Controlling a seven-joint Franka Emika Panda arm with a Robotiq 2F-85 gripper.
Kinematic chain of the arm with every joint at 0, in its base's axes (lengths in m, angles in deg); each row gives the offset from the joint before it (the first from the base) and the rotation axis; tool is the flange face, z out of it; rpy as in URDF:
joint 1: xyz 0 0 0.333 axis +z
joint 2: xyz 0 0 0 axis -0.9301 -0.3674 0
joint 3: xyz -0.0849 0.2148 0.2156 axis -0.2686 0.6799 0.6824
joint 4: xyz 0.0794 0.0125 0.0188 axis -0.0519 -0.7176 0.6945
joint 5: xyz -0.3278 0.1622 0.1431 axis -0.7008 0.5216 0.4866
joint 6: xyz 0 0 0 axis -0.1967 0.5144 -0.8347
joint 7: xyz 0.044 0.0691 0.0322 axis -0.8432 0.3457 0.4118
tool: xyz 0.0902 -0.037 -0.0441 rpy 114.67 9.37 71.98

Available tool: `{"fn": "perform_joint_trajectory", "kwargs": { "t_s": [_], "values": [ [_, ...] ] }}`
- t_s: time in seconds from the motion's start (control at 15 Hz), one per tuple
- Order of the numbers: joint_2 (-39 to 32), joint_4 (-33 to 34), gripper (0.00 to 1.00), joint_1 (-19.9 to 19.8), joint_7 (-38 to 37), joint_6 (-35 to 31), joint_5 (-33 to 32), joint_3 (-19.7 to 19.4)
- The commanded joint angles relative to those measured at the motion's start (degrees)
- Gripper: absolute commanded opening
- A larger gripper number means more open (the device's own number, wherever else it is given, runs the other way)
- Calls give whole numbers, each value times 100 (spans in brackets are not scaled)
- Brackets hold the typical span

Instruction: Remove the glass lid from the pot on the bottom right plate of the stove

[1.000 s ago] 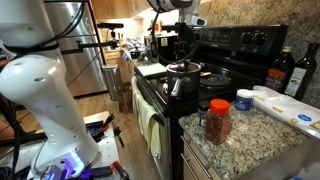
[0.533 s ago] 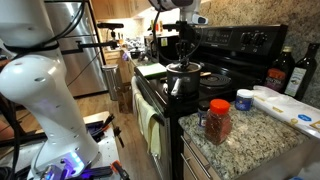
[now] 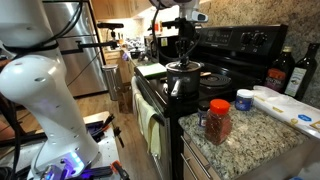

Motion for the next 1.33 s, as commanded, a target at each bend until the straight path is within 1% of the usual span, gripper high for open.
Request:
{"fn": "perform_joint_trajectory", "kwargs": {
  "t_s": [0.0,0.2,0.33,0.8,0.93,1.0,1.07,1.27],
  "values": [
    [473,-18,12,55,-208,459,-186,13],
    [614,116,12,147,-17,663,-280,129],
    [555,297,12,310,13,783,-470,309],
    [-492,1394,12,1253,179,1495,-1104,1152],
    [-623,1588,12,1417,296,1592,-1334,1205],
    [-448,1189,12,1391,28,1276,-1084,1158],
    [-530,1253,20,1459,11,1284,-1112,1178],
    [-569,1237,20,1450,4,1278,-1112,1142]
  ]
}}
